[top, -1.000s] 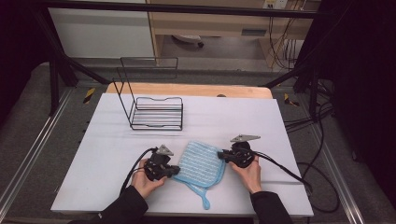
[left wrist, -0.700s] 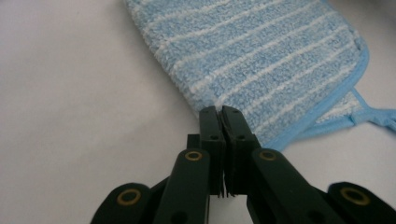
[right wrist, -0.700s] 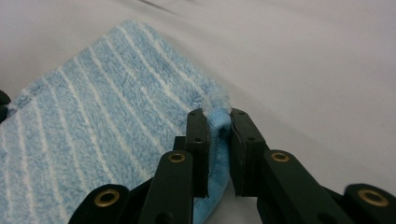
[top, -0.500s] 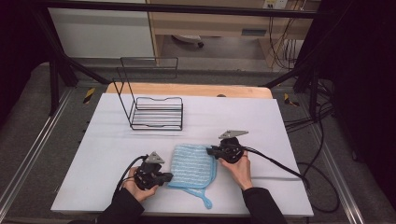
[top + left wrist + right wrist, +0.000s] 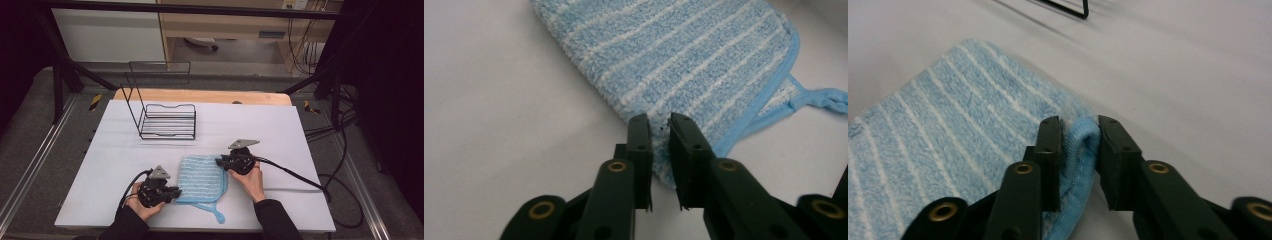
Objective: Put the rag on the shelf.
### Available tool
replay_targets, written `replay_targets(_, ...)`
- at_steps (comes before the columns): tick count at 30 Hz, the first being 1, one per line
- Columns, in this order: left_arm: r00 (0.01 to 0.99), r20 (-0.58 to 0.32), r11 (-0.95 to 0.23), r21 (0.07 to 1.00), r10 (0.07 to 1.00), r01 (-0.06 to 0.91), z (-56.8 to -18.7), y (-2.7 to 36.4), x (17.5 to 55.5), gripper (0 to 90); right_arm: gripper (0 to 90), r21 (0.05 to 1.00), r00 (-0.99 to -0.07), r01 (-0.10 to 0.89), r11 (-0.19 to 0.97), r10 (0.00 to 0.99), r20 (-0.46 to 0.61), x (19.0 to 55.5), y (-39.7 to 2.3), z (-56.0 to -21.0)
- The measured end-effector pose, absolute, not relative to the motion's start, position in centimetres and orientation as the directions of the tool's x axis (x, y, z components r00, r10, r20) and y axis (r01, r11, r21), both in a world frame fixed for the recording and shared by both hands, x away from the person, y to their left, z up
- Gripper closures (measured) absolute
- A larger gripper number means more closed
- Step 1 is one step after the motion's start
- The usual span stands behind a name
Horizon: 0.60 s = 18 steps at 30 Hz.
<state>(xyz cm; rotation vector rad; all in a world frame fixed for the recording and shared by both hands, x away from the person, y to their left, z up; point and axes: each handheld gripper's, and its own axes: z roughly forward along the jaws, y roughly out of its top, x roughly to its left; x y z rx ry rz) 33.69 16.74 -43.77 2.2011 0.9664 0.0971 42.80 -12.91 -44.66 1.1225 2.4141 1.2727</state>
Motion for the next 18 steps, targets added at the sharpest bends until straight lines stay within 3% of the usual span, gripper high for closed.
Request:
replay_targets(7, 0.725, -0.189, -0.451, 0.672, 0.662, 0.587, -43.1, 17.3, 34.0, 50.6, 33.5, 0.811, -0.682, 0.511, 0.285, 0.708, 0.180, 41.9, -14.7, -43.1)
replay_targets(12, 0.725, -0.182, -0.452, 0.675, 0.665, 0.583, -43.2, 17.6, 34.5, 35.1, 18.4, 0.809, -0.670, 0.527, 0.258, 0.712, 0.209, 41.0, -16.5, -42.9)
replay_targets(18, 0.729, -0.186, -0.443, 0.687, 0.659, 0.576, -43.1, 17.9, 35.1, 23.1, 8.8, 0.800, -0.670, 0.544, 0.254, 0.705, 0.231, 39.8, -18.3, -43.3)
